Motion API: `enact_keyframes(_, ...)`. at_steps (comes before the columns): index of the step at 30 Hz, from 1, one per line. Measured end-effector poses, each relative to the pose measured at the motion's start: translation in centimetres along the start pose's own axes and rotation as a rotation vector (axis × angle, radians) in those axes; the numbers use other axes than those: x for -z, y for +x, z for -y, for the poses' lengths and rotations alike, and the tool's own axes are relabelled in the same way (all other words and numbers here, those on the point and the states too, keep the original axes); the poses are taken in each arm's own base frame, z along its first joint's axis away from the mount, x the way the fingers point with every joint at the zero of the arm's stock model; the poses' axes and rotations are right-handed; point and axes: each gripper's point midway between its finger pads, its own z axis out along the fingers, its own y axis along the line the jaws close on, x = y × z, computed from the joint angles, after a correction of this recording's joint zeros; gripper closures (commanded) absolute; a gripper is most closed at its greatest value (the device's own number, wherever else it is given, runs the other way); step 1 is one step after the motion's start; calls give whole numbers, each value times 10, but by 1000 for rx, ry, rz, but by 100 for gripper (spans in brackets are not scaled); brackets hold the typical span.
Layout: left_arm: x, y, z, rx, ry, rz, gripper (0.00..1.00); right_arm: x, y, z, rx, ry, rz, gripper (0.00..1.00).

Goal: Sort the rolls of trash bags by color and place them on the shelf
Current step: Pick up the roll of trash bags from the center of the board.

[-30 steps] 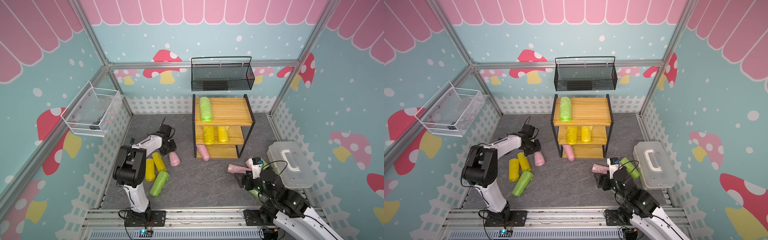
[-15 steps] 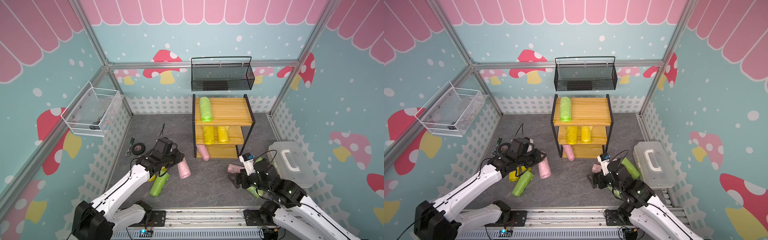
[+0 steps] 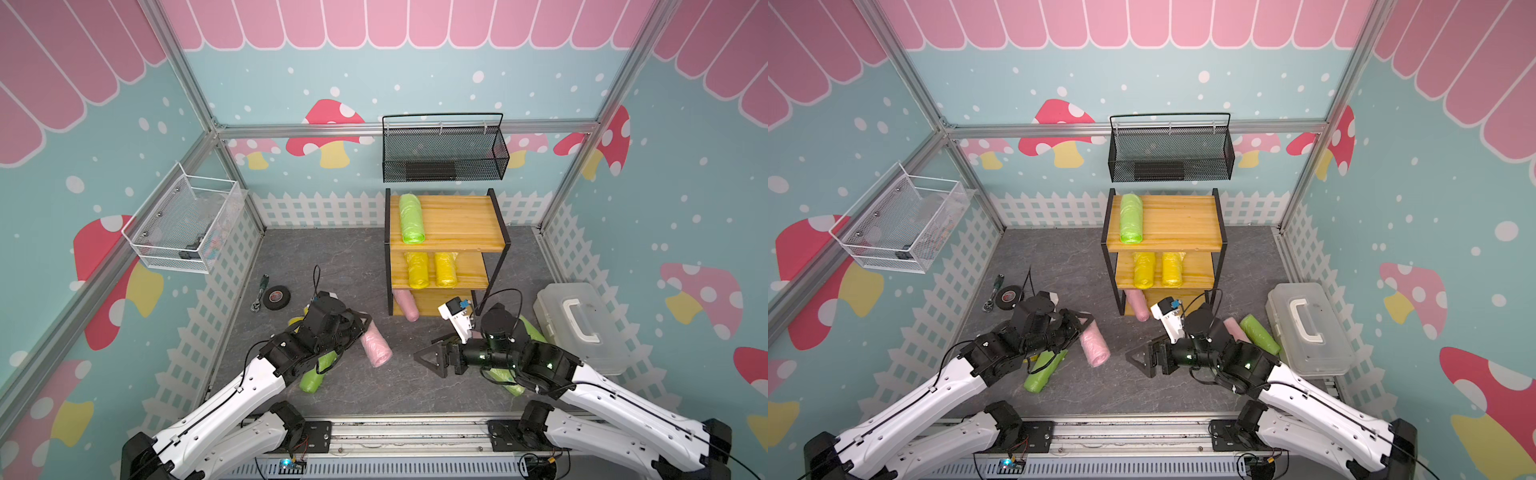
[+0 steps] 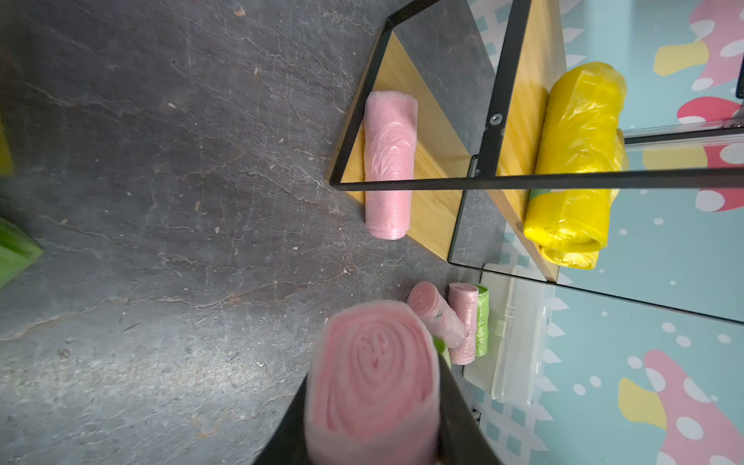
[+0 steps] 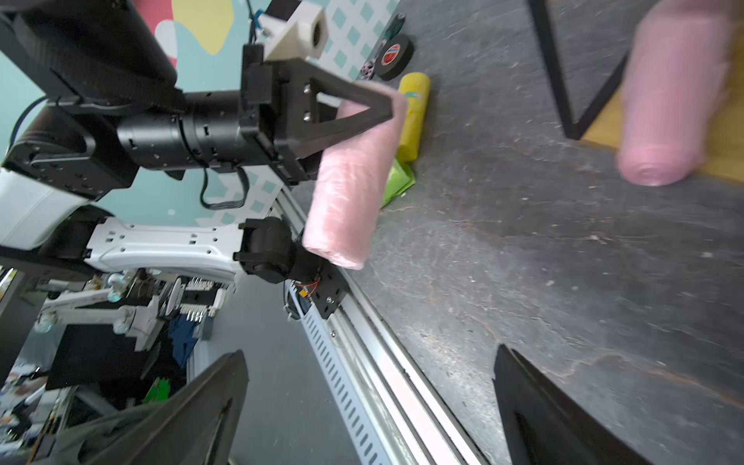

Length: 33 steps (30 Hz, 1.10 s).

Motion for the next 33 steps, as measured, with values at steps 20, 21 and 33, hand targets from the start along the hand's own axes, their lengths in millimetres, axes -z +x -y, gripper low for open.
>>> enact_keyframes(20, -10, 14, 4, 87, 47, -4, 100, -68, -10, -29, -11, -12, -6, 12)
enact_keyframes(21, -10, 14, 4, 87, 47, -4, 100, -70, -9, -28, -16, -4, -6, 12)
enact_keyframes(33, -9, 12, 10, 113, 71, 4, 100, -83, -5, -5, -56, 106, -20, 23)
